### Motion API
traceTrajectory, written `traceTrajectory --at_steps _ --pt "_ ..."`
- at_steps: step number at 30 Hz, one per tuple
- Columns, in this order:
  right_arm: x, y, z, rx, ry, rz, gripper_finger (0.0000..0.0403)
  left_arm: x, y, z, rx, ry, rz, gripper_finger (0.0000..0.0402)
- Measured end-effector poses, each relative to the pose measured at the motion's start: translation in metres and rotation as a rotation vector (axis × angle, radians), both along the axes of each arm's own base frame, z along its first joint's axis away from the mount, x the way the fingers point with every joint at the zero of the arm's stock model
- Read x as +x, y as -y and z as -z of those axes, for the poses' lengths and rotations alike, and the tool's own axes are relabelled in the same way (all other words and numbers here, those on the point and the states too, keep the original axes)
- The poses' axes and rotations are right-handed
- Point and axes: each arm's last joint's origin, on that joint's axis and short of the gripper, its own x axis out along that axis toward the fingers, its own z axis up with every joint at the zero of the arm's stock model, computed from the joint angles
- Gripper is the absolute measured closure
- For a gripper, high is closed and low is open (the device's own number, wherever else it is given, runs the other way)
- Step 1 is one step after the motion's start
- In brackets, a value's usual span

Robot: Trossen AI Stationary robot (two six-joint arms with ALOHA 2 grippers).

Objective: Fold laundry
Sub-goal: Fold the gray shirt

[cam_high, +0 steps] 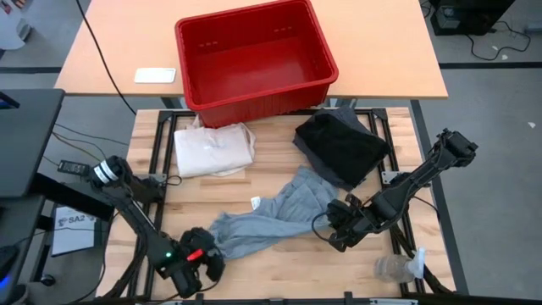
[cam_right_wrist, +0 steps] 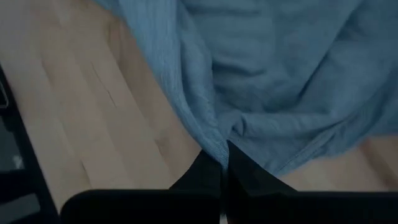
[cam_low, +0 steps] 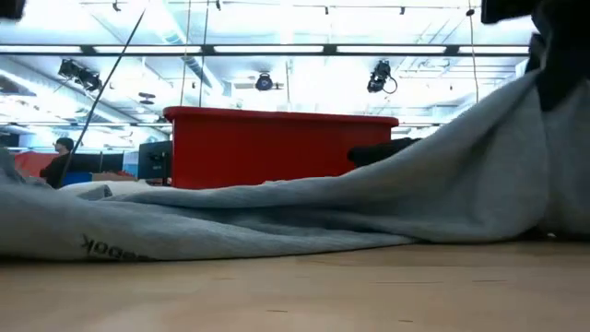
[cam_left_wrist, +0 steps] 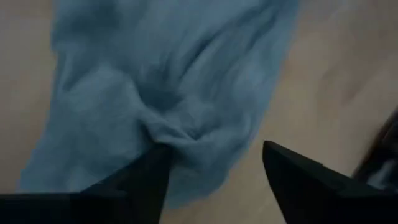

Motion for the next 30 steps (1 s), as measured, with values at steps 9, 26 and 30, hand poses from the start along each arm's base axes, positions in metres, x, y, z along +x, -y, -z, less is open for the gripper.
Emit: traceTrajectory --at_steps 9,26,30 --pt "-0.001 -0.001 0.010 0.056 -0.015 -0.022 0.0400 0.063 -0.079 -0.017 0.157 -0.126 0.115 0.0122" --pt "0.001 -0.003 0.009 0.087 0.010 -0.028 0.0400 0.097 -0.188 0.004 -0.063 -0.311 0.554 0.0175" --pt "0.002 -0.003 0.008 0.078 0.025 -0.010 0.0400 0.094 -0.185 0.016 -0.062 -0.274 0.578 0.0183"
